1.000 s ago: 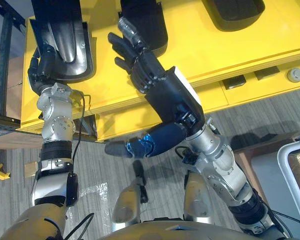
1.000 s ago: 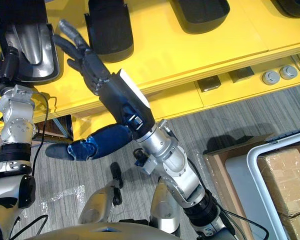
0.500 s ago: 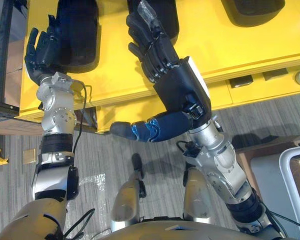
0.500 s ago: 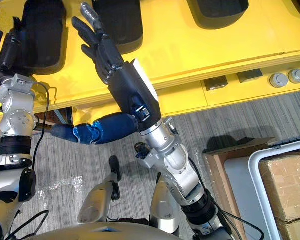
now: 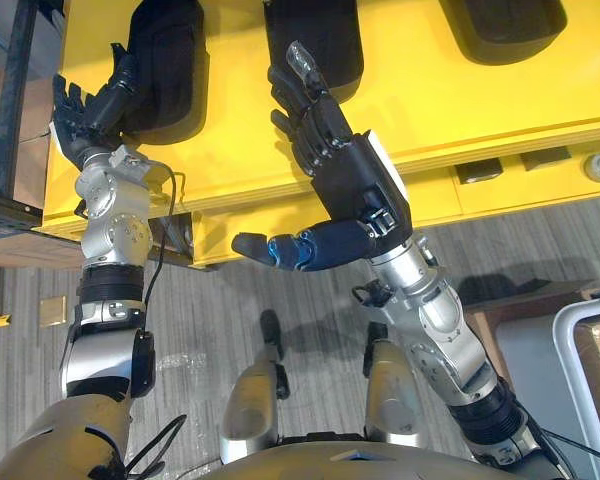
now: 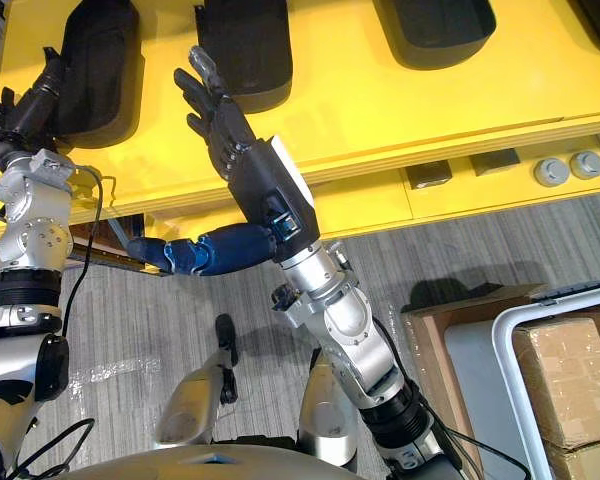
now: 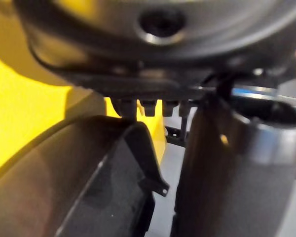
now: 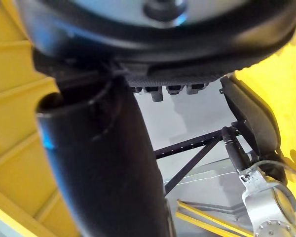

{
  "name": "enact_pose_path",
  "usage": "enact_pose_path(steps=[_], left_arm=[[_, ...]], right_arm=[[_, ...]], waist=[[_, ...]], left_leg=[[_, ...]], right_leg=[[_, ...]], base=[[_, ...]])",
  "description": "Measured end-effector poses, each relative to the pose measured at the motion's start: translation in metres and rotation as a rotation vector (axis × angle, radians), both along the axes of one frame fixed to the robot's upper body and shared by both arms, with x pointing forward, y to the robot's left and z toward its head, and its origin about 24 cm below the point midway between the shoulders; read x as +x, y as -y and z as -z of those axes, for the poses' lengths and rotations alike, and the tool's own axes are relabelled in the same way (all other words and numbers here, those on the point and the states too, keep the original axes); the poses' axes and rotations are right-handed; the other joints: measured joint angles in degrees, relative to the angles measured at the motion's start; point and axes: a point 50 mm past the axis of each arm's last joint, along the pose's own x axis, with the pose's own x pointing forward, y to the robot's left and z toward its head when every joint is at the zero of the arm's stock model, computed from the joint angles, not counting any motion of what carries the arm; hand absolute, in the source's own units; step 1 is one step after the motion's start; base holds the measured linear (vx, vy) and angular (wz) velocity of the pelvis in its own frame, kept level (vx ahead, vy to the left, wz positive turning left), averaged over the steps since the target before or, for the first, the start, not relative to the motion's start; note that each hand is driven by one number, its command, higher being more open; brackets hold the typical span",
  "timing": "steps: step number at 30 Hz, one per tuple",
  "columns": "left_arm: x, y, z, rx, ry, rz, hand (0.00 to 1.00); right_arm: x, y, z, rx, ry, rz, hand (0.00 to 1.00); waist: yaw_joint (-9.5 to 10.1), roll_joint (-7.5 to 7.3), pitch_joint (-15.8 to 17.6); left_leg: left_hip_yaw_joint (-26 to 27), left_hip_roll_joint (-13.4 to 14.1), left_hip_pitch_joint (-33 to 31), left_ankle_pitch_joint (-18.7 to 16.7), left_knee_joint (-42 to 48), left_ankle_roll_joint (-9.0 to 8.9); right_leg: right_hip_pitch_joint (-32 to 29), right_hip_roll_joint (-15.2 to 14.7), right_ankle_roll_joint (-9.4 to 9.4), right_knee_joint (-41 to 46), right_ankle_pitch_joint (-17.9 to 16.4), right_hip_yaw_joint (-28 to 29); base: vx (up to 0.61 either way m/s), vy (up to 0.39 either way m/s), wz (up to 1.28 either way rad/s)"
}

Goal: Walk over and take three plastic housings, then place them on the shelf

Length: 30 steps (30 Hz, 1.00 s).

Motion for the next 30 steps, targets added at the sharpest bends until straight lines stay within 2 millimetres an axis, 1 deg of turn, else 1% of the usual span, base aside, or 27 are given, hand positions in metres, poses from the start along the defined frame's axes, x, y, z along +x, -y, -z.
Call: enact_pose_path(steps=[3, 4, 5, 6, 7, 8, 9, 10, 11, 12, 13, 14, 16, 17, 18, 19, 20, 21, 22, 24, 25, 26, 27, 28, 29, 30], left_arm=[[-0.003, -0.006, -0.003, 0.097, -0.056, -0.075, 1.0], [-0.006, -0.01, -0.01, 0.155, -0.061, -0.119, 1.0], [-0.007, -0.01, -0.013, 0.164, -0.056, -0.125, 1.0], [-0.011, -0.012, -0.026, 0.228, -0.027, -0.15, 1.0], [-0.018, -0.014, -0.043, 0.308, 0.022, -0.178, 1.0], [-0.022, -0.014, -0.054, 0.351, 0.057, -0.19, 1.0], [-0.031, -0.01, -0.074, 0.433, 0.133, -0.198, 1.0], [-0.04, -0.004, -0.091, 0.511, 0.206, -0.201, 1.0], [-0.045, 0.0, -0.098, 0.55, 0.239, -0.203, 1.0], [-0.054, 0.008, -0.106, 0.627, 0.297, -0.211, 1.0], [-0.065, 0.015, -0.108, 0.687, 0.347, -0.21, 1.0], [-0.071, 0.019, -0.107, 0.71, 0.369, -0.199, 1.0], [-0.093, 0.034, -0.091, 0.808, 0.412, -0.137, 1.0], [-0.098, 0.038, -0.085, 0.816, 0.422, -0.119, 1.0], [-0.107, 0.044, -0.074, 0.808, 0.435, -0.079, 1.0], [-0.123, 0.054, -0.054, 0.786, 0.441, -0.007, 1.0], [-0.131, 0.059, -0.04, 0.773, 0.419, 0.034, 1.0], [-0.136, 0.063, -0.03, 0.763, 0.396, 0.062, 1.0], [-0.146, 0.072, -0.004, 0.752, 0.317, 0.144, 1.0], [-0.152, 0.083, 0.02, 0.764, 0.229, 0.236, 1.0], [-0.156, 0.091, 0.035, 0.763, 0.177, 0.326, 1.0], [-0.161, 0.099, 0.049, 0.752, 0.133, 0.406, 1.0], [-0.163, 0.101, 0.055, 0.743, 0.116, 0.435, 1.0], [-0.167, 0.106, 0.066, 0.704, 0.084, 0.469, 1.0], [-0.168, 0.108, 0.071, 0.673, 0.072, 0.477, 1.0], [-0.169, 0.11, 0.083, 0.606, 0.04, 0.474, 1.0]], right_arm=[[-0.003, 0.003, 0.012, -0.002, -0.054, 0.014, 1.0], [-0.006, 0.005, 0.02, -0.002, -0.089, 0.02, 1.0], [-0.007, 0.005, 0.021, -0.003, -0.096, 0.022, 1.0], [-0.009, 0.006, 0.026, -0.006, -0.117, 0.031, 1.0], [-0.009, 0.007, 0.03, -0.02, -0.123, 0.04, 1.0], [-0.009, 0.007, 0.031, -0.031, -0.123, 0.045, 1.0], [-0.008, 0.007, 0.034, -0.038, -0.129, 0.048, 1.0], [-0.007, 0.008, 0.039, -0.042, -0.143, 0.053, 1.0], [-0.007, 0.008, 0.041, -0.048, -0.151, 0.051, 1.0], [-0.008, 0.008, 0.045, -0.055, -0.167, 0.05, 1.0], [-0.008, 0.009, 0.049, -0.062, -0.183, 0.051, 1.0], [-0.008, 0.009, 0.051, -0.064, -0.191, 0.054, 1.0], [-0.01, 0.015, 0.056, -0.071, -0.211, 0.088, 1.0], [-0.01, 0.016, 0.057, -0.083, -0.208, 0.105, 1.0], [-0.01, 0.019, 0.058, -0.09, -0.208, 0.126, 1.0], [-0.009, 0.025, 0.059, -0.106, -0.202, 0.169, 1.0], [-0.008, 0.028, 0.059, -0.119, -0.196, 0.192, 1.0], [-0.008, 0.03, 0.059, -0.125, -0.194, 0.21, 1.0], [-0.005, 0.036, 0.059, -0.138, -0.189, 0.259, 1.0], [-0.002, 0.045, 0.059, -0.131, -0.193, 0.313, 1.0], [0.004, 0.051, 0.058, -0.139, -0.188, 0.371, 1.0], [0.012, 0.057, 0.058, -0.151, -0.195, 0.422, 1.0], [0.016, 0.06, 0.06, -0.157, -0.208, 0.44, 1.0], [0.027, 0.063, 0.064, -0.172, -0.24, 0.471, 1.0], [0.033, 0.064, 0.066, -0.179, -0.257, 0.483, 1.0], [0.045, 0.065, 0.072, -0.202, -0.304, 0.507, 1.0]], waist=[[-0.54, -0.14, -0.06], [-0.65, -0.23, -0.1], [-0.63, -0.25, -0.12], [-0.58, -0.45, -0.23], [-0.6, -0.88, -0.46], [-0.63, -1.06, -0.59], [-0.55, -1.36, -0.92], [-0.42, -1.58, -2.13], [-0.4, -1.61, -2.83], [-0.39, -1.62, -4.47], [-0.5, -1.62, -6.06], [-0.51, -1.58, -6.95], [-0.48, -1.14, -10.25], [-0.51, -0.99, -10.74], [-0.47, -0.71, -11.56], [-0.29, -0.4, -12.11], [-0.16, -0.27, -12.19], [-0.09, -0.17, -12.37], [0.41, -0.07, -12.95], [1.35, -0.08, -13.32], [2.29, -0.23, -13.41], [2.83, -0.45, -13.54], [2.84, -0.55, -13.59], [2.95, -0.79, -13.81], [3.09, -0.86, -13.93], [3.54, -0.9, -14.22]], left_leg=[[0.19, 0.02, 1.94, -0.01, -0.86, 0.0], [0.25, 0.05, 3.14, -0.12, -1.17, -0.07], [0.26, 0.07, 3.37, -0.14, -1.27, -0.06], [0.42, 0.1, 4.5, -0.14, -2.0, -0.06], [0.59, 0.12, 5.34, -0.19, -2.26, -0.09], [0.67, 0.13, 5.85, -0.2, -2.51, -0.09], [0.81, 0.16, 6.97, -0.2, -3.12, -0.08], [0.87, 0.14, 7.35, -0.31, -3.34, -0.01], [0.91, 0.13, 7.54, -0.44, -3.34, 0.0], [0.98, 0.07, 7.95, -0.75, -3.34, 0.08], [1.12, 0.01, 8.79, -1.16, -3.34, 0.11], [1.25, 0.0, 9.19, -1.44, -3.34, 0.09], [1.22, 0.01, 10.55, -2.23, -3.35, 0.07], [1.04, 0.01, 10.83, -2.34, -3.35, 0.07], [0.65, 0.0, 10.92, -2.42, -3.36, 0.08], [0.02, 0.07, 11.24, -2.44, -3.37, 0.06], [-0.24, 0.12, 11.52, -2.47, -3.38, 0.01], [-0.54, 0.13, 11.57, -2.48, -3.39, 0.0], [-0.99, 0.21, 11.55, -2.47, -3.42, -0.03], [-1.37, 0.35, 11.53, -2.43, -3.49, -0.09], [-1.63, 0.43, 11.46, -2.27, -3.63, -0.13], [-2.11, 0.44, 11.4, -2.08, -3.67, -0.16], [-2.46, 0.41, 11.41, -1.98, -3.67, -0.17], [-2.94, 0.38, 11.41, -1.8, -3.68, -0.16], [-3.03, 0.39, 11.42, -1.73, -3.68, -0.18], [-3.12, 0.42, 11.41, -1.61, -3.68, -0.19]], right_leg=[[2.09, 0.21, 0.12, -1.21, 0.57, -0.07], [3.51, 0.39, 0.21, -2.28, 0.9, -0.1], [3.8, 0.46, 0.24, -2.52, 0.96, -0.1], [4.81, 0.62, 0.3, -3.2, 1.16, -0.09], [5.81, 0.74, 0.29, -3.96, 1.35, -0.07], [6.39, 0.83, 0.33, -4.49, 1.52, -0.08], [7.67, 1.01, 0.44, -5.54, 1.84, -0.11], [8.46, 1.09, 0.51, -6.67, 2.23, -0.23], [8.99, 1.13, 0.58, -7.42, 2.49, -0.3], [10.05, 1.16, 0.77, -8.95, 2.96, -0.48], [11.62, 1.18, 0.95, -10.58, 3.43, -0.67], [12.33, 1.22, 1.01, -11.39, 3.67, -0.7], [15.18, 1.37, 1.24, -14.23, 4.36, -1.31], [15.86, 1.38, 1.28, -14.79, 4.46, -1.6], [16.59, 1.42, 1.35, -15.5, 4.65, -2.09], [17.82, 1.54, 1.39, -16.56, 4.93, -2.89], [18.44, 1.58, 1.39, -16.83, 4.94, -3.28], [18.82, 1.64, 1.4, -17.11, 4.96, -3.61], [19.57, 1.76, 1.31, -17.82, 5.11, -4.37], [19.88, 1.94, 0.99, -18.57, 5.2, -4.97], [19.99, 2.05, 0.96, -18.67, 5.2, -5.2], [20.44, 2.11, 0.89, -18.86, 5.27, -5.61], [20.69, 2.12, 0.85, -19.09, 5.37, -5.99], [21.2, 2.15, 0.83, -19.45, 5.52, -6.55], [21.29, 2.17, 0.79, -19.45, 5.55, -6.64], [21.45, 2.23, 0.74, -19.48, 5.67, -6.71]], base=[[0.05, -0.003, -0.07], [0.04, 0.001, -0.09], [0.05, 0.002, -0.11], [0.04, 0.0, -0.1], [0.05, 0.001, -0.11], [0.05, 0.001, -0.1], [0.04, 0.007, -0.06], [0.06, 0.013, -0.05], [0.08, 0.024, -0.03], [0.1, 0.032, -0.04], [0.09, 0.033, -0.05], [0.09, 0.032, -0.06], [0.08, 0.021, 0.0], [0.05, 0.008, 0.1], [0.02, -0.001, 0.19], [0.0, -0.006, 0.2], [-0.01, -0.008, 0.19], [-0.03, -0.009, 0.18], [-0.03, -0.006, 0.18], [-0.06, -0.004, 0.15], [-0.09, -0.005, 0.14], [-0.06, -0.006, 0.15], [-0.06, -0.005, 0.2], [-0.04, -0.001, 0.16], [-0.05, 0.004, 0.11], [-0.04, 0.006, 0.01]])
